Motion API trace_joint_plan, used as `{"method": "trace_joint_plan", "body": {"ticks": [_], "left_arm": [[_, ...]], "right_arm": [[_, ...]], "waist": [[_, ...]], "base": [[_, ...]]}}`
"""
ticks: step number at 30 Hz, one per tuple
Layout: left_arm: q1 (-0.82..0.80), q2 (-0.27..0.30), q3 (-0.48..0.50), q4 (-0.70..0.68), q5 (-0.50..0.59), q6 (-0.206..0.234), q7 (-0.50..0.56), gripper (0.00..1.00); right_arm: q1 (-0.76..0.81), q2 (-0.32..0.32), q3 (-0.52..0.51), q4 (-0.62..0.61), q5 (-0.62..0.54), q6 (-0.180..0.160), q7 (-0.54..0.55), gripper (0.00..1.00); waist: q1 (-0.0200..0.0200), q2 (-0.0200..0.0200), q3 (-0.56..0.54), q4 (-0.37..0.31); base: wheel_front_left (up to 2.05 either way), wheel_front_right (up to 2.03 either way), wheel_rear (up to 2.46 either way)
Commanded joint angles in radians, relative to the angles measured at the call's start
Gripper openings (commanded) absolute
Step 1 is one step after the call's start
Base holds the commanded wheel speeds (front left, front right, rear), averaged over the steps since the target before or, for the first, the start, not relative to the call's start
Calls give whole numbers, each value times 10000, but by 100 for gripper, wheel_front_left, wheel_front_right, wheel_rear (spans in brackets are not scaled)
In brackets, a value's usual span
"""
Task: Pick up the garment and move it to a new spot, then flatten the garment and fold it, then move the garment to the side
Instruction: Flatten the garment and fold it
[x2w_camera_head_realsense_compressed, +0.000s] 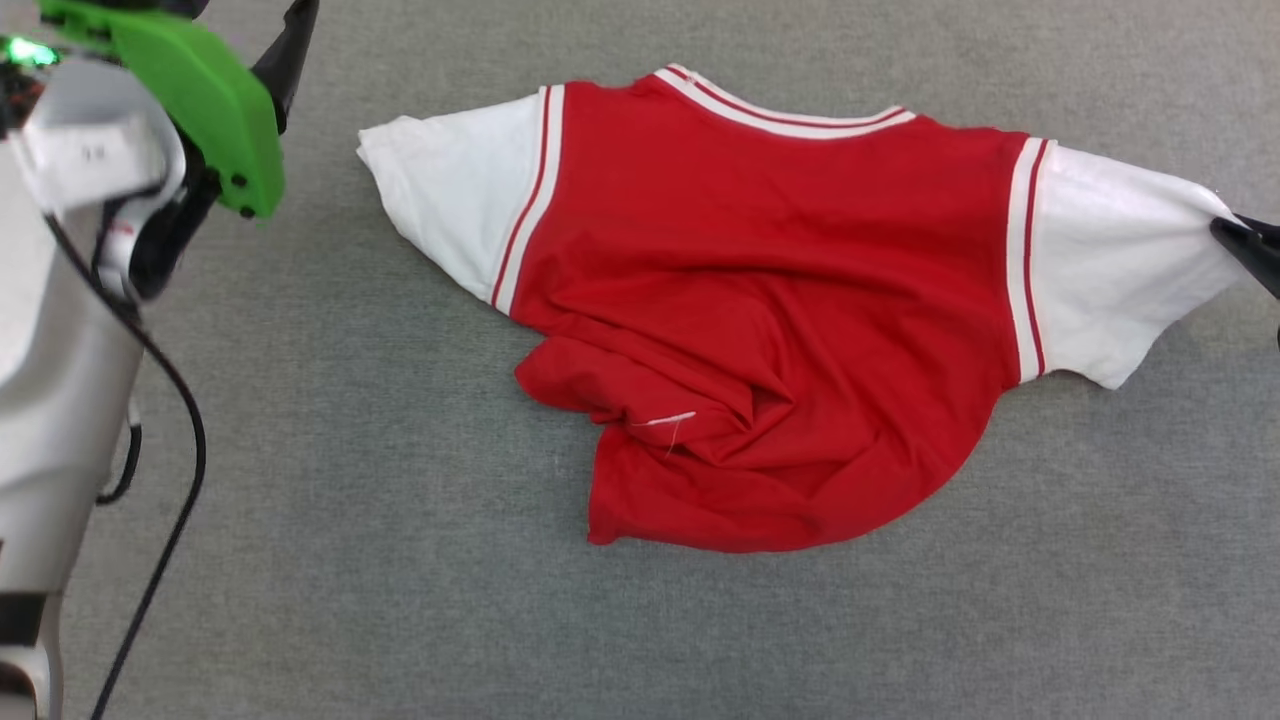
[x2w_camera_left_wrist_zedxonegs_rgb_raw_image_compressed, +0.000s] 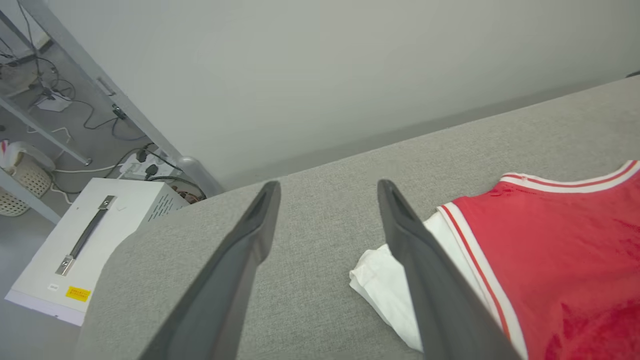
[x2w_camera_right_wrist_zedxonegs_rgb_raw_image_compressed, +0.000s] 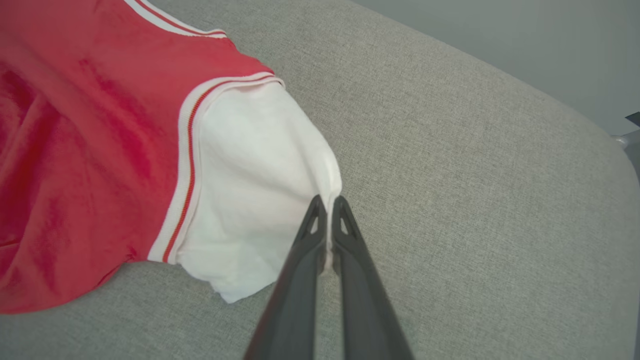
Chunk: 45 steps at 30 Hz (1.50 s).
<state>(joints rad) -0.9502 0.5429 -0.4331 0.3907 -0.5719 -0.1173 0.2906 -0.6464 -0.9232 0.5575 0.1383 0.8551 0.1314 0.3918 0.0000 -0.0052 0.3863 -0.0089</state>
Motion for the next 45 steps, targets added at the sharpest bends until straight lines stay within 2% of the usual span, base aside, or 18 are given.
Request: {"method": "trace_joint_plan", "body": {"ticks": [1,8,12,16,18,23,24,25,33,38,45], "left_arm": [[-442,-1,-151,226,-397,-67,626,100],[-1952,123,-1270,1151,-1834,-129,4328,100],[-2483,280,-1796,1522,-2262,-131,5578,100],[-2792,449,-2279,2164,-2129,-132,6185,100],[-2774,326,-2284,2527,-2334,-132,6247,100],[-2364,169,-3095,2936,-2676,-133,6512,100],[-2321,200,-3224,2950,-2713,-133,6502,14],[-2269,226,-3323,2971,-2774,-133,6460,0],[-2257,561,-3859,2766,-2777,-133,4803,0],[-2374,701,-4173,2171,-2976,-134,3311,0],[-2634,1217,-4489,1203,-3240,-134,1609,0]], "right_arm": [[121,42,-46,-90,-73,-7,78,0],[-97,172,-135,-528,-235,-7,348,0],[-247,268,-151,-709,-285,-7,467,0],[-400,404,-90,-810,-359,-7,511,0],[-453,478,-32,-818,-369,-7,516,0],[-552,589,162,-672,-401,-7,462,0],[-568,608,198,-642,-399,-7,455,0],[-587,625,235,-610,-399,-7,443,0],[-810,705,399,-241,-518,-7,-151,0],[-916,692,381,59,-597,-7,-697,0],[-1372,651,343,120,-743,-7,-1234,0]], "waist": [[0,52,341,-256],[0,52,1045,-637],[0,52,1458,-828],[0,52,1790,-1009],[0,52,1884,-1066],[0,52,1923,-1095],[0,52,1895,-1091],[0,52,1857,-1081],[0,52,998,-802],[0,52,170,-472],[0,52,-626,-226]], "base": [[0,0,0],[0,0,0],[0,0,0],[0,0,0],[0,0,0],[0,0,0],[0,0,0],[0,0,0],[0,0,0],[0,0,0],[0,0,0]]}}
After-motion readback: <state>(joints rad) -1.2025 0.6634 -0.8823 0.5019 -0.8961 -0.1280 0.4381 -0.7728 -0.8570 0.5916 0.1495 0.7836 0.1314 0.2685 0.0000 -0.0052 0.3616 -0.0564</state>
